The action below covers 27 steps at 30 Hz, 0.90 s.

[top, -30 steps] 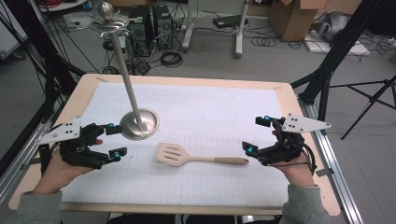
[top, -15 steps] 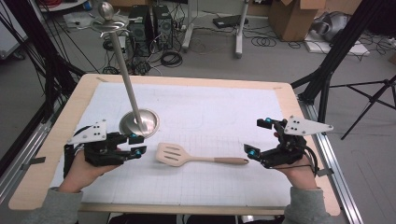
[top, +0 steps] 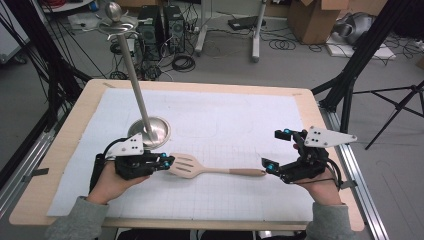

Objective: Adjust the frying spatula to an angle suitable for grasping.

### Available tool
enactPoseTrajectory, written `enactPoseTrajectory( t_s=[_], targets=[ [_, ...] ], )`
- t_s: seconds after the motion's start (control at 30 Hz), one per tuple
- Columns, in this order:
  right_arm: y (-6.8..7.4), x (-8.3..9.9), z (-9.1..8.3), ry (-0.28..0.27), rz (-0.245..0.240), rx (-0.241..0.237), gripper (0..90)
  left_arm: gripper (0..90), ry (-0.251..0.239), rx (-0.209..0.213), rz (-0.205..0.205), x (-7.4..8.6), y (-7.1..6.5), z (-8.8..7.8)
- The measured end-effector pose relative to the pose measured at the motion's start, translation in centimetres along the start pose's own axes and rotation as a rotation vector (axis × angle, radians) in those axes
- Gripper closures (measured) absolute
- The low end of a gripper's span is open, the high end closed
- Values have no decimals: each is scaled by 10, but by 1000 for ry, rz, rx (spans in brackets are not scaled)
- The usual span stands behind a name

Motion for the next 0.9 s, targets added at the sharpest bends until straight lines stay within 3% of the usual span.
enactPoseTrajectory(
  t_s=[0.27,0.7,0.9],
  targets=[
    [1,0,-1,-2,-3,1,25,896,57,-11,-6,1,6,25],
    [1,2,1,3,3,-11,24,897,182,-24,-13,1,2,90],
    [1,1,1,-4,-2,-13,24,898,212,-27,-7,0,0,108]
  ],
)
Point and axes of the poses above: each handheld gripper's, and its own axes: z roughly forward along the jaws, x roughly out of its underside, y roughly to its left, the point moved 2 cm from there along z, roughly forward along the jaws, and after that the axes turned 9 degrees about -z, right-handed, at the moved point
